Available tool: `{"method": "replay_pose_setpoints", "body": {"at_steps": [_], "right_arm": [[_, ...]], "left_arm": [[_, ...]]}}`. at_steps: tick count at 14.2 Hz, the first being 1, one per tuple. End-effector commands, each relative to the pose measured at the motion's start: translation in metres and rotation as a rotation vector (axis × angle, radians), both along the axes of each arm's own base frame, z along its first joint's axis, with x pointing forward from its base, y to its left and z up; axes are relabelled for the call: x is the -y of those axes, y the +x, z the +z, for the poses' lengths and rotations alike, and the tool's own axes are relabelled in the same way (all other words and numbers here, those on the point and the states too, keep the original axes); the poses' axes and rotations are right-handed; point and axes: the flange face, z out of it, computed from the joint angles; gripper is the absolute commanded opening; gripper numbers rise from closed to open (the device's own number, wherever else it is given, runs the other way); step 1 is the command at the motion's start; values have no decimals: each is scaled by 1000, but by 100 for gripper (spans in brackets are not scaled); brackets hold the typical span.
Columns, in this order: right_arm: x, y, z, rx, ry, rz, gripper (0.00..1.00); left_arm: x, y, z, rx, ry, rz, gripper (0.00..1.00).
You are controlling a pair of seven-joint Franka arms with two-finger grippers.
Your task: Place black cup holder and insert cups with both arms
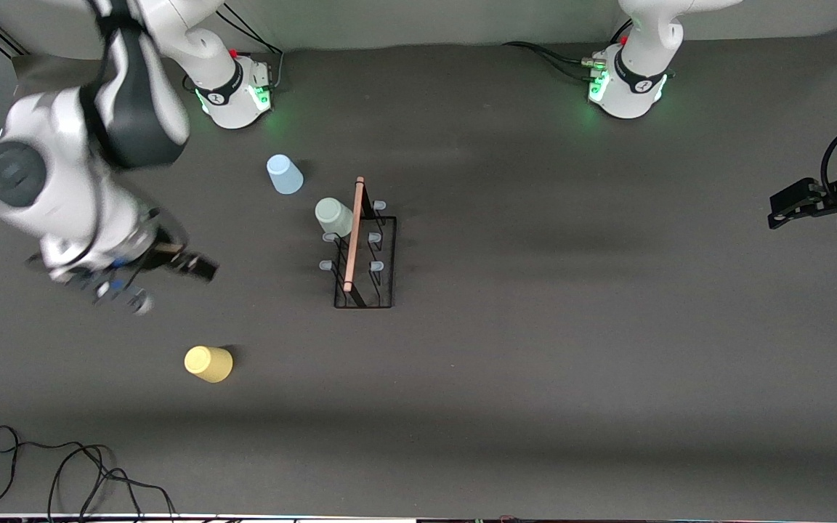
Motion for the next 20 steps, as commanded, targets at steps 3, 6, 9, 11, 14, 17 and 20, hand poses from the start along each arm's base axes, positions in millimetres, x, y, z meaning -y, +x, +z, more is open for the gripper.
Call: {"method": "replay_pose_setpoints", "body": {"at_steps": [3,6,9,11,14,17,20], "right_arm": [[37,77,-69,40,34,130,100],[48,92,-136,78,58,136,100],[50,94,-178,60,47,144,100],[58,86,-205,62,31,127,100],[63,70,-239,74,30,142,100],[62,69,-249,78,58,115,100],[58,69,-256,85,57,132,59]], "left_arm": [[13,-1,1,5,1,16,100],[18,0,2,10,0,22,100],[20,0,3,10,-32,35,100],[18,-1,4,10,-39,40,100],[9,-3,3,-3,-26,39,100],[7,-1,2,0,-23,54,100],[8,-1,2,3,-23,55,100]]}}
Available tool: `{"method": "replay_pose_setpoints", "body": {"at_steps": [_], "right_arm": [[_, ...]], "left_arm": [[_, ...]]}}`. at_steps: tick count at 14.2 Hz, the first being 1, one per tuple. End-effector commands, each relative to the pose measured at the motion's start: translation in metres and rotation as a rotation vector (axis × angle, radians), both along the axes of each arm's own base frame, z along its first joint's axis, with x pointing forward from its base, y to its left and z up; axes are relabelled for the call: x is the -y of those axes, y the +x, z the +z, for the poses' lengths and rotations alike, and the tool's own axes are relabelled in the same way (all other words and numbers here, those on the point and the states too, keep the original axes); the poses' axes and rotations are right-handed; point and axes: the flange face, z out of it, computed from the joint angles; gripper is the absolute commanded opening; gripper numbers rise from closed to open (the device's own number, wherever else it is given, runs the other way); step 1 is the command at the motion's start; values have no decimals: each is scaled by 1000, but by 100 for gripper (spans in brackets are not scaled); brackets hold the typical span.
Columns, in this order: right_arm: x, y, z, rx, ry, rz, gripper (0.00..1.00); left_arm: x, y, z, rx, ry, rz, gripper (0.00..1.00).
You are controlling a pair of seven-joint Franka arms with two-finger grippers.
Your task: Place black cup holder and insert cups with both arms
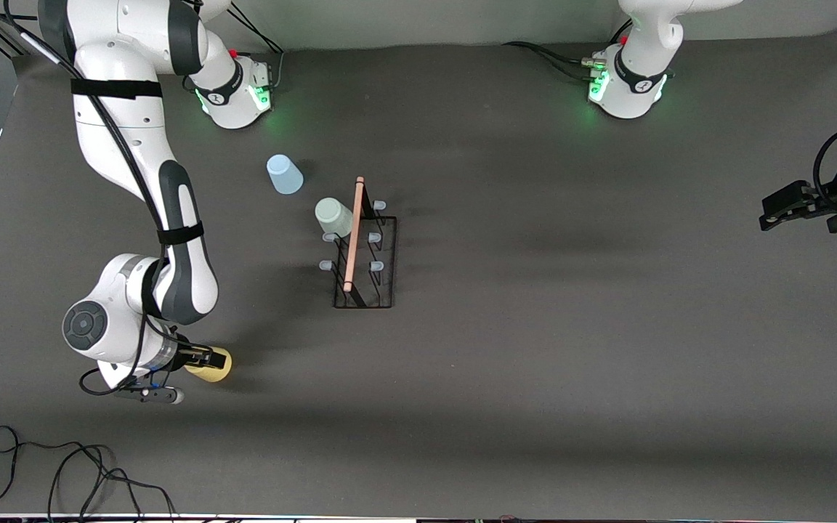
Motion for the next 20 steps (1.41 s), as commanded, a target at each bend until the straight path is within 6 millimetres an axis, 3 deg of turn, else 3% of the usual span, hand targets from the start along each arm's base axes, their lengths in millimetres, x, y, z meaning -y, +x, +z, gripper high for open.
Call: {"method": "replay_pose_setpoints", "body": {"at_steps": [1,2,3,5,8,11,13,14,16,20], "right_arm": [[0,0,-2,16,23,54,33],[1,0,2,19,31,57,15],[-3,2,12,32,40,57,13],[-7,1,56,3,92,57,9],[-4,-5,147,-32,103,56,5],[-16,-23,245,-91,20,28,4],[-26,-43,287,-122,36,-48,4],[-31,-53,302,-134,49,-111,4],[-75,-69,311,-173,38,-250,4],[-164,-91,307,-181,1,-468,4]], "left_arm": [[1,-1,2,5,2,11,100],[1,-1,2,9,2,12,100],[1,-1,2,9,2,13,100],[-3,-1,1,1,14,14,100],[-7,1,-3,-1,43,2,100],[-6,2,-2,4,33,3,100],[-5,1,0,7,33,5,100],[-5,0,1,9,31,5,100],[-5,-1,1,4,31,6,100],[-4,-1,1,0,27,5,100]]}}
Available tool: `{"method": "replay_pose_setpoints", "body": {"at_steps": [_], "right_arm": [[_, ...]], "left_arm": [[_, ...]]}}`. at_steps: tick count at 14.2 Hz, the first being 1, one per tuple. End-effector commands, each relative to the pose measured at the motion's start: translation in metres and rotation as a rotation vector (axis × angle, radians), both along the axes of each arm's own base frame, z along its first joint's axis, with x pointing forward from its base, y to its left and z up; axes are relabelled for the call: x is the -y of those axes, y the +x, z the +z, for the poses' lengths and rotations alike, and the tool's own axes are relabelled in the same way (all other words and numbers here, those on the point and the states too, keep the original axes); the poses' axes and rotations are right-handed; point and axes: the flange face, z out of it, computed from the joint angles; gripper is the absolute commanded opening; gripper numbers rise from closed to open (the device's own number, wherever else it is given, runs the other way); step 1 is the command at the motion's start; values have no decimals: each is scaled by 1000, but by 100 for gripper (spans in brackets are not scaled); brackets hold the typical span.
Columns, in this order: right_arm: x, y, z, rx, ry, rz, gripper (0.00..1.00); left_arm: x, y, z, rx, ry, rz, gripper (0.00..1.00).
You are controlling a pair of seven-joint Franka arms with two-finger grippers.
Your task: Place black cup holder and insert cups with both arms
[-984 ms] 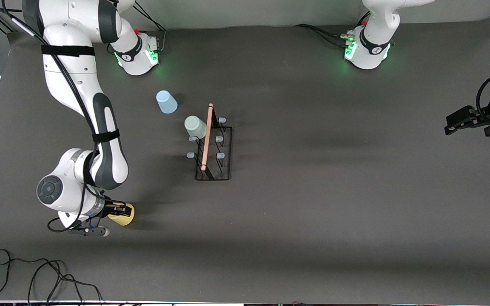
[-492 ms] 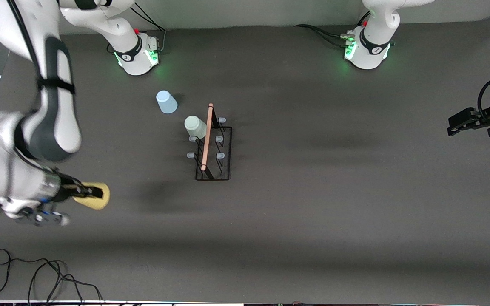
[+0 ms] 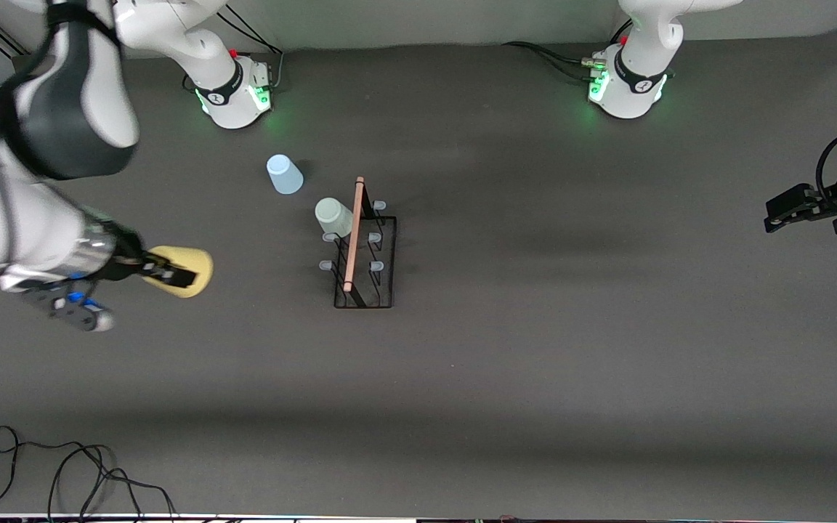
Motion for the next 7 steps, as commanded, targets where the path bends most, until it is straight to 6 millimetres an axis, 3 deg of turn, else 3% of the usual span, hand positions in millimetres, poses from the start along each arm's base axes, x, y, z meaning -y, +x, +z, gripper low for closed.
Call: {"method": "replay_pose_setpoints", "body": {"at_steps": [1,3,7], "right_arm": [[-60,-18,-9,-10,-62,-113,4],[-96,-27,-26,7,-73,-154,4],[-131,-48,-97,42,-79,-170,4]], "left_arm": [[1,-3,5,6,-1,5,100],[1,-4,5,3,-1,5,100],[1,-3,5,4,-1,5,100]]}}
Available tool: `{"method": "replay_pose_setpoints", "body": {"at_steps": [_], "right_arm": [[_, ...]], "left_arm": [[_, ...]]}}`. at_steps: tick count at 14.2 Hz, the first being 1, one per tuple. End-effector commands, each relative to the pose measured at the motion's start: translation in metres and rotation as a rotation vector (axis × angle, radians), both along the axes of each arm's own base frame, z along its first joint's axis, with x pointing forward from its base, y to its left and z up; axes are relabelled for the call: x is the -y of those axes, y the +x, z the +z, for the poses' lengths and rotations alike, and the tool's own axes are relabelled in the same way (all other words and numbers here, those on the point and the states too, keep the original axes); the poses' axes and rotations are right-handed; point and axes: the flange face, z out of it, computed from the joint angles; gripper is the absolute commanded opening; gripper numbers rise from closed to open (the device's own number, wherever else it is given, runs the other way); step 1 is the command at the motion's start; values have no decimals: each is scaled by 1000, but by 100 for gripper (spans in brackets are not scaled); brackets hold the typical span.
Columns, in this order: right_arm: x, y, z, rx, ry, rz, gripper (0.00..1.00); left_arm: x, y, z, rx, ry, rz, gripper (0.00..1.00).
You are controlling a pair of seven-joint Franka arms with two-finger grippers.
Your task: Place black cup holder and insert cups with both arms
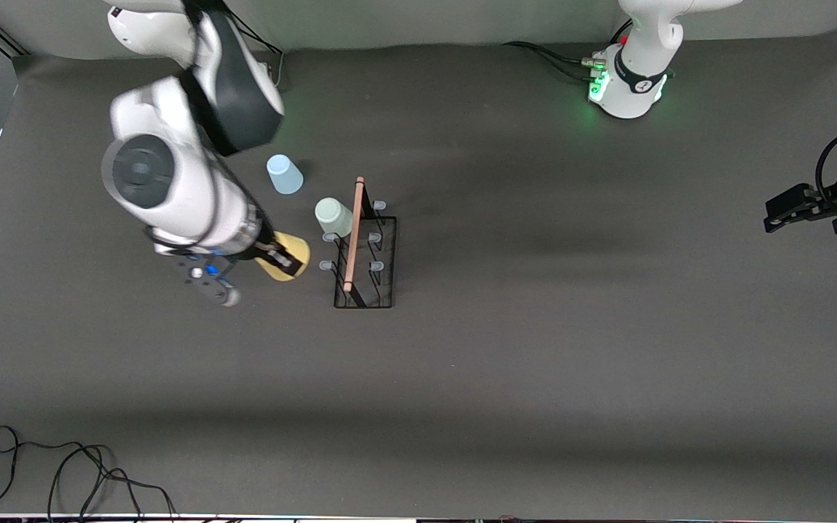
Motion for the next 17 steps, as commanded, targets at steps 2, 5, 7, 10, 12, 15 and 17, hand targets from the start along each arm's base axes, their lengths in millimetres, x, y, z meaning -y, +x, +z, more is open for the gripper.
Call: {"method": "replay_pose_setpoints", "body": {"at_steps": [2,5,7,10,12,15,17], "right_arm": [[-14,-22,-60,35,-23,-33,4],[-20,-32,-95,77,-23,-52,4],[-29,-36,-112,92,-33,-42,4],[-25,-37,-136,119,-29,-58,5],[-21,-35,-139,122,-25,-71,99],[-22,-26,-113,128,-7,-82,100],[-32,-24,-76,79,-8,-72,100]], "left_arm": [[1,-3,4,4,-1,7,100],[2,-2,5,11,-1,6,100],[2,-2,5,12,-1,6,100],[2,-2,5,7,-1,6,100],[3,-3,6,8,-1,6,100],[4,-3,6,9,-1,4,100],[5,-2,6,11,-1,4,100]]}}
